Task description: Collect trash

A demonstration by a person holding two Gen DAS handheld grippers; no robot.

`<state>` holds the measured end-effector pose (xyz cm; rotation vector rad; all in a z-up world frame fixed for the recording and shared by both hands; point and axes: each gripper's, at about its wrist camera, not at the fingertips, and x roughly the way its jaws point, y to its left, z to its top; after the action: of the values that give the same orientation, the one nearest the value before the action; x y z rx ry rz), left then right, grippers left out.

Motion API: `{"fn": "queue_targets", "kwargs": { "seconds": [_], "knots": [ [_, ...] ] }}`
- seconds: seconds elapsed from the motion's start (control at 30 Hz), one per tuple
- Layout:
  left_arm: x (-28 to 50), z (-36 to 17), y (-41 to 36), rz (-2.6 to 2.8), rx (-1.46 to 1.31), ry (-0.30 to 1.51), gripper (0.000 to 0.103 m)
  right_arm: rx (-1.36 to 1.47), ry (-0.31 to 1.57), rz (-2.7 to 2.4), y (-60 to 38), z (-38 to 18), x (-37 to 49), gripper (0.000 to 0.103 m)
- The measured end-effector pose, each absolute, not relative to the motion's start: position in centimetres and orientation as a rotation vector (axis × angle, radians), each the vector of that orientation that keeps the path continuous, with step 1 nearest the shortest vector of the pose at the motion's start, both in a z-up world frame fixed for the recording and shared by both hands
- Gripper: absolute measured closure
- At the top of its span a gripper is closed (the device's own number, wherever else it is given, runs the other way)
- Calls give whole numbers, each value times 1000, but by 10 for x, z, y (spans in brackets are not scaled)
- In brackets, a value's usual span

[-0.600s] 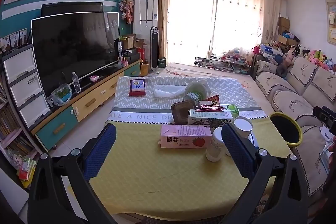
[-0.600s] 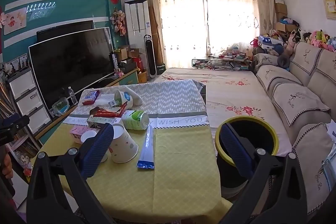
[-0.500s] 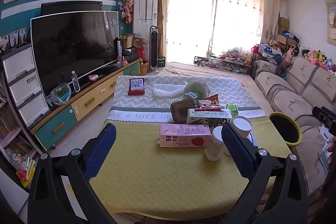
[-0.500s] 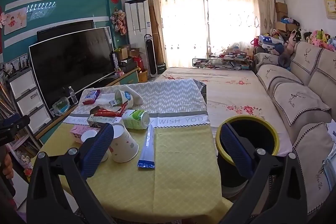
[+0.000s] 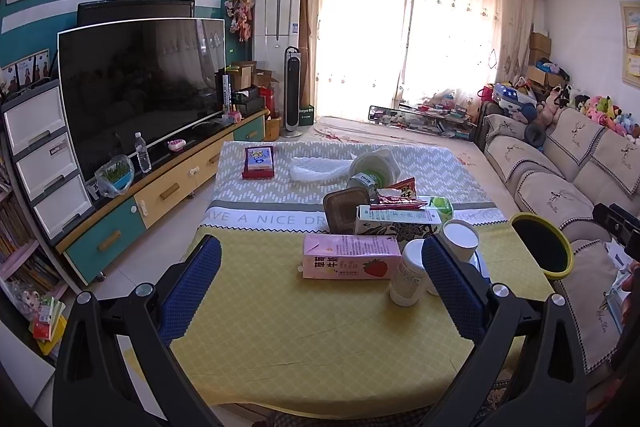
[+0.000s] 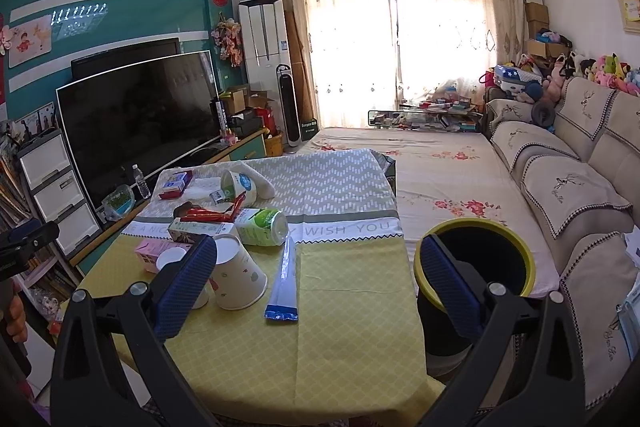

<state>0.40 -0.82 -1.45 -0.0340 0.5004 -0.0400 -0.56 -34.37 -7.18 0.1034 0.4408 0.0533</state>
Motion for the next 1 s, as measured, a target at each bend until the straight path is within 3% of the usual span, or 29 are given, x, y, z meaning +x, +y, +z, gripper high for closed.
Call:
{"fn": "queue_targets", "kwargs": {
  "seconds": [1.0],
  "knots": [
    [11, -22, -11, -51, -38, 527, 4, 92, 434, 48, -345, -78, -4, 6]
  ]
}}
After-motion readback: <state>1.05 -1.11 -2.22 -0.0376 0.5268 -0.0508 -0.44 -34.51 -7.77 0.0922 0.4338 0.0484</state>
